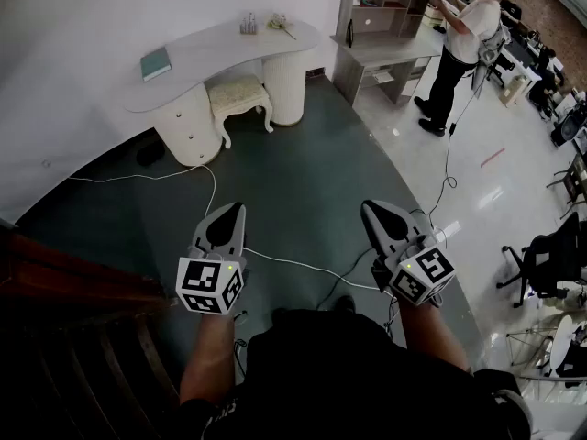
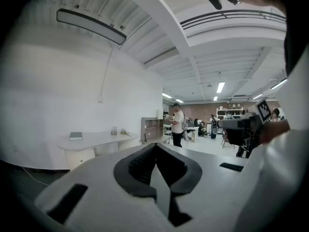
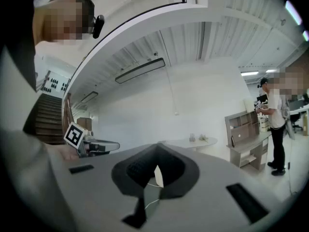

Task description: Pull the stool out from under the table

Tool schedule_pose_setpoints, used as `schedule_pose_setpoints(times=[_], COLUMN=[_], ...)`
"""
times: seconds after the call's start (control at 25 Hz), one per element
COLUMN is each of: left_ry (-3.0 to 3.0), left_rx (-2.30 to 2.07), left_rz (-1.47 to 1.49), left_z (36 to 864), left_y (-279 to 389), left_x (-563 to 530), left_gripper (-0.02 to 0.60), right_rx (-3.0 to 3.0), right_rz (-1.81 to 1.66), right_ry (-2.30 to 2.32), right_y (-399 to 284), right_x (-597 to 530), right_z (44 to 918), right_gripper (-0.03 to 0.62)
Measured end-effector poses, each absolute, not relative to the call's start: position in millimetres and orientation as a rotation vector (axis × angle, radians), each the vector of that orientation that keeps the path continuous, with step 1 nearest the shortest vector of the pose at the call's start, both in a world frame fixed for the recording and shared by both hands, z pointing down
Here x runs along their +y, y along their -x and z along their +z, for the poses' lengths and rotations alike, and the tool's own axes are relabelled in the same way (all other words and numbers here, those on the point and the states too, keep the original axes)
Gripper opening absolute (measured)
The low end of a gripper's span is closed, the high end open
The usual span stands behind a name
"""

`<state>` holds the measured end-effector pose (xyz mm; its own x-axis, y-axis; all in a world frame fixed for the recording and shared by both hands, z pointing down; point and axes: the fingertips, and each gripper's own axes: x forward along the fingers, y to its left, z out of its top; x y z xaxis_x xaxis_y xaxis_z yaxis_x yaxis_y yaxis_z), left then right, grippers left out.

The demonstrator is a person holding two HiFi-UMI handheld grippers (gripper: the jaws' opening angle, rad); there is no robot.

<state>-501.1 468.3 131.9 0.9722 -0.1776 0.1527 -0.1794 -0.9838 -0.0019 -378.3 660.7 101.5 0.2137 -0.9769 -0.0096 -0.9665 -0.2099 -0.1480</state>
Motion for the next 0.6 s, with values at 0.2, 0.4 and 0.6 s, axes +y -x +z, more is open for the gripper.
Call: schedule_pose_setpoints(times=[0.2,0.4,0.6], left_ry=[-3.115,-3.111,-3.105], left_rx=[-0.255,-0.251,-0.241], left_rz=[0.269,0.260,0.279], left_z=[138,141,147], left_y=[514,534,556], left_x=[463,453,449], left_gripper=[0.009,0.009,0.009], right_rx=[1.907,1.914,1.909], right_rz=[-0.121,-0.120,-0.121], right_ry=[2.338,2.342,2.341], right_y=[394,413,434], right_x=[646,633,627], right_z=[101,101,100], right_gripper=[0.000,0.000,0.000])
